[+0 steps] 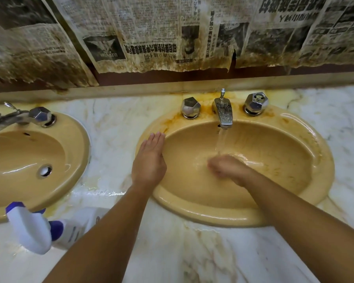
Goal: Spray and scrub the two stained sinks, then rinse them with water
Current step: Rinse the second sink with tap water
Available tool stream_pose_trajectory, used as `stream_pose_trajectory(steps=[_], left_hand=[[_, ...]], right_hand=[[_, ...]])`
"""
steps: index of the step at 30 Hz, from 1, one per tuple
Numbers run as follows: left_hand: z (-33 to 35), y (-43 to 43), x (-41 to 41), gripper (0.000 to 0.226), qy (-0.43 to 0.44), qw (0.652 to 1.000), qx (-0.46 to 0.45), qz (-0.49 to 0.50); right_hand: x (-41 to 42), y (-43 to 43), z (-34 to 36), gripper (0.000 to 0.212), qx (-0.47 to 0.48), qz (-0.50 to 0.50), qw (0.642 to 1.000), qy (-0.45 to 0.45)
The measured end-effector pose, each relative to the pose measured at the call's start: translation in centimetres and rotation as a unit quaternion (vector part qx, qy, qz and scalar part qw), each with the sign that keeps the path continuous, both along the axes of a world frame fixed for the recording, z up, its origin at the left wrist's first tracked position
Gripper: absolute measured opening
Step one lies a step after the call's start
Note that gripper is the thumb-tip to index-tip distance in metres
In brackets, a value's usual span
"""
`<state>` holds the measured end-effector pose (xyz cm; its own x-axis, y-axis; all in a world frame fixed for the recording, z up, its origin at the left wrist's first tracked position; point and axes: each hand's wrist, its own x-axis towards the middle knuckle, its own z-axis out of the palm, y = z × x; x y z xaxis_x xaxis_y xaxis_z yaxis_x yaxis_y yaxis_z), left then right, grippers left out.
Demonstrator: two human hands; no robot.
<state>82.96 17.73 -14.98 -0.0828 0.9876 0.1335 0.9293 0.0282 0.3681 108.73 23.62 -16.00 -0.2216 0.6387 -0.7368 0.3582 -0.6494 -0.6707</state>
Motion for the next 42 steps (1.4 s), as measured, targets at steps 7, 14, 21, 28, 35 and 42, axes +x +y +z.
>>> stream_pose_trajectory(steps=[7, 14, 21, 28, 35, 42], left_hand=[[0.7, 0.0, 0.1, 0.055, -0.019, 1.0, -0.013, 0.014], [0.7, 0.2, 0.2, 0.056, -0.01, 1.0, -0.022, 0.017], [0.7, 0.2, 0.1, 0.057, -0.003, 1.0, -0.024, 0.013], [0.8, 0.2, 0.3, 0.059, 0.012, 1.0, -0.022, 0.016], [1.0, 0.2, 0.3, 0.061, 0.014, 1.0, -0.021, 0.014], [0.8, 0.2, 0.0, 0.059, 0.006, 1.0, -0.01, 0.008]], right_hand=[[-3.8, 2.3, 4.4, 0.045, -0.124, -0.269, 0.899, 0.323], [-1.2, 2.5, 4.1, 0.05, -0.119, -0.369, 0.857, 0.339], [-1.8, -4.1, 4.5, 0.047, -0.08, -0.01, 0.952, 0.294], [2.0, -3.3, -0.9, 0.051, 0.082, 0.525, 0.81, -0.248], [-1.0, 4.2, 2.4, 0.032, -0.079, -0.408, 0.852, 0.319], [-3.7, 1.0, 5.0, 0.046, -0.14, -0.227, 0.93, 0.252]])
